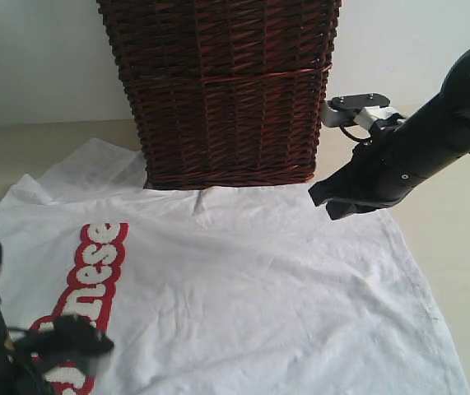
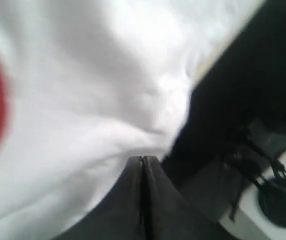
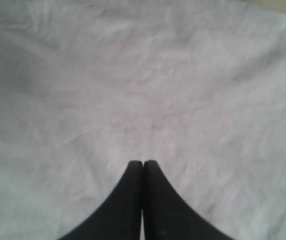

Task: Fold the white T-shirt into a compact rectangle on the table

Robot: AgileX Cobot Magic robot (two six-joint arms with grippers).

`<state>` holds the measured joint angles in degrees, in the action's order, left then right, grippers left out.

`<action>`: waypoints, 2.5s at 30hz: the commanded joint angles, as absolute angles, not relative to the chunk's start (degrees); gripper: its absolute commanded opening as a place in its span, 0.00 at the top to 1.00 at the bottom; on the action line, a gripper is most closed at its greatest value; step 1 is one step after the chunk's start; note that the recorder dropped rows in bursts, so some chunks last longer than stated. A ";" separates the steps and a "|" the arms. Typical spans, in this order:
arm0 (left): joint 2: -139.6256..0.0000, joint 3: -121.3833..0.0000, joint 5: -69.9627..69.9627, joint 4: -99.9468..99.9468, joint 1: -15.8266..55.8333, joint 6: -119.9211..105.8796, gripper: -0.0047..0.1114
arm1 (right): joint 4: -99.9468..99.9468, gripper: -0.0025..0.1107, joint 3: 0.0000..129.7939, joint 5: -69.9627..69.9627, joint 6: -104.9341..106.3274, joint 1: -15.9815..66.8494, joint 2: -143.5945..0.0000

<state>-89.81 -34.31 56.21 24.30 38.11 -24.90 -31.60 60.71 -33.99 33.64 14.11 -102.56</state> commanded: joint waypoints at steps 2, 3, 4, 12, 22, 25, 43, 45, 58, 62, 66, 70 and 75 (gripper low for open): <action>-81.42 -37.12 46.03 1.59 25.03 -0.89 0.96 | -32.04 0.98 60.93 -33.77 34.31 14.00 -102.00; -81.44 -37.70 44.46 -1.68 22.27 3.59 0.96 | -32.15 0.98 60.93 -33.77 34.31 14.00 -102.00; -81.85 -38.23 43.38 -2.99 19.78 5.36 0.96 | -32.15 0.98 60.93 -33.77 34.31 14.00 -102.00; -93.41 -45.39 32.69 -2.73 10.95 4.81 0.96 | -32.33 0.98 60.93 -34.67 34.31 14.00 -102.00; -114.28 -64.69 26.43 -2.73 4.55 4.72 0.96 | -33.53 0.98 60.93 -32.43 34.42 14.00 -102.00; -119.18 -72.58 28.18 -2.96 3.73 4.72 0.96 | -32.90 0.98 60.93 -31.24 34.42 14.00 -102.00; -135.62 -103.99 45.26 3.00 0.94 -5.12 0.96 | -32.01 0.98 60.93 -27.75 34.42 14.00 -102.00; -133.00 -104.11 46.86 3.10 -0.16 -5.12 0.96 | -32.01 0.98 60.93 -27.97 34.42 14.00 -102.00; -104.12 -75.41 57.54 6.93 -13.07 -9.57 0.96 | -35.12 0.98 60.93 -27.95 34.42 14.00 -102.00; -98.06 -60.59 61.13 20.88 -12.51 -22.50 0.90 | -37.37 0.98 60.93 -27.67 34.42 14.00 -102.00; -95.36 -47.37 54.21 20.73 -9.35 -26.85 0.73 | -39.28 0.98 60.93 -29.62 34.90 14.00 -102.00; -95.36 -40.24 49.56 17.89 -9.02 -26.38 0.65 | -44.00 0.98 60.93 -31.54 39.44 14.00 -102.00; -95.23 -41.34 46.86 14.25 -9.02 -24.42 0.66 | -47.48 0.98 60.93 -32.35 42.54 14.00 -102.00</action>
<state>-95.98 -40.22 49.81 16.70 -9.33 -25.87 -45.58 60.71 -31.96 40.40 14.11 -102.56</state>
